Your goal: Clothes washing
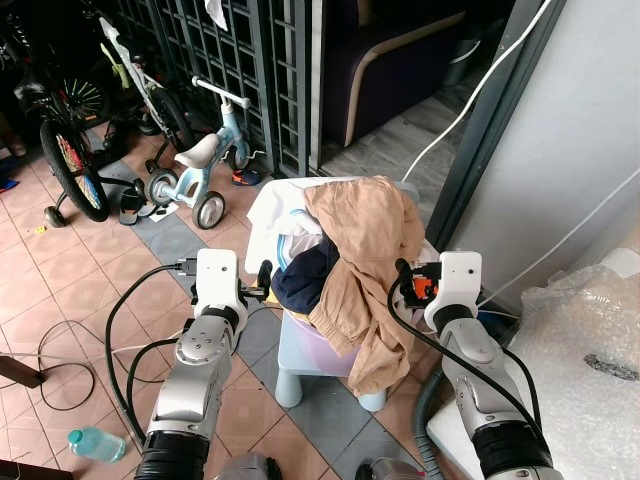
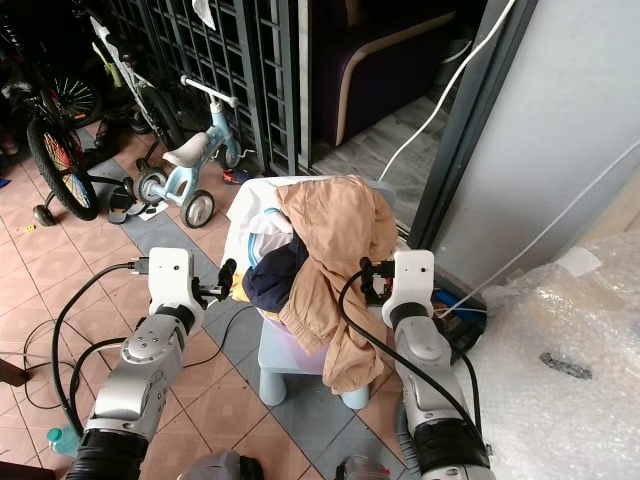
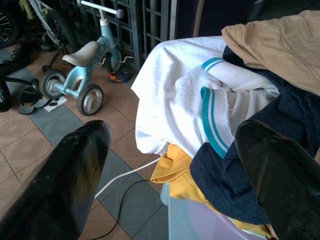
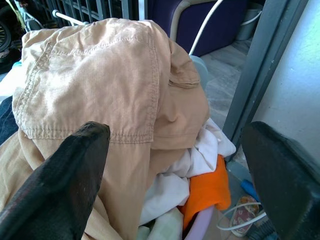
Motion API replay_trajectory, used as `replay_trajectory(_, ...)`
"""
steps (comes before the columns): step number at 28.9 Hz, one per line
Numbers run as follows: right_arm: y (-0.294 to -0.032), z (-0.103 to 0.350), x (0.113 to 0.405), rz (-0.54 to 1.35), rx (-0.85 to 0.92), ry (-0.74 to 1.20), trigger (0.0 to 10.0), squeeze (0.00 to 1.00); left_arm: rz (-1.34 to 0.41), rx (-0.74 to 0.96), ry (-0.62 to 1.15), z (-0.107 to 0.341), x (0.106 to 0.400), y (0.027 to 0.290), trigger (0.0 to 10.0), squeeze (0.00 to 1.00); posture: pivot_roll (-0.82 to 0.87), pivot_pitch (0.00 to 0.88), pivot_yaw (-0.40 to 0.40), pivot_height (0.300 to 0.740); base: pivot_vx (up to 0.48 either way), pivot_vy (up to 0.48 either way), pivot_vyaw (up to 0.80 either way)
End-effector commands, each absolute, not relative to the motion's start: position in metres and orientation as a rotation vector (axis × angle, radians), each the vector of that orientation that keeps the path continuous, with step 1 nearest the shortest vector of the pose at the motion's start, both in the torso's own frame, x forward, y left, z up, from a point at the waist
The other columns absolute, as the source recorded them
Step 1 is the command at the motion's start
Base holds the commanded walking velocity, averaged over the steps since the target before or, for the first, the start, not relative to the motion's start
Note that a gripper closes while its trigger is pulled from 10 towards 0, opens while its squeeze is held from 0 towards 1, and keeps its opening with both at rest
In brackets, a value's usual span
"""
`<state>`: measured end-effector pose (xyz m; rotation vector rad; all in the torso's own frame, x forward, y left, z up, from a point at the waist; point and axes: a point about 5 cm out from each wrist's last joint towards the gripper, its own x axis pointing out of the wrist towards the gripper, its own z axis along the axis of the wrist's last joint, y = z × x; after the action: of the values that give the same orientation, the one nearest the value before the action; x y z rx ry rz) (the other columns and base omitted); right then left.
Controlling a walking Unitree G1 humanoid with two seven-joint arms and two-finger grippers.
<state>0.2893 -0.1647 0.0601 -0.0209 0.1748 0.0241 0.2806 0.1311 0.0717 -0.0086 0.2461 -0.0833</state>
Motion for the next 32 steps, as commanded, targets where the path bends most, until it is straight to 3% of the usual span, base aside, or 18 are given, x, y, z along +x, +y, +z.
replay_trajectory(1, -0.1644, 0.0592, 0.2901, 0.026, -0.024, 0.186, 10.0, 0.00, -0.080, -0.004, 0.256, 0.0706, 0.2806, 0.1327, 10.0, 0.00, -0.05, 0.000, 0.024, 0.740, 0.000, 0.000, 0.00)
replay_trajectory(32, -0.1604, 0.0551, 0.2941, 0.080, 0.067, 0.210, 10.0, 0.00, -0.093, -0.045, 0.315, 0.0639, 0.2820, 0.1325, 10.0, 0.00, -0.04, 0.000, 0.013, 0.740, 0.000, 0.000, 0.00)
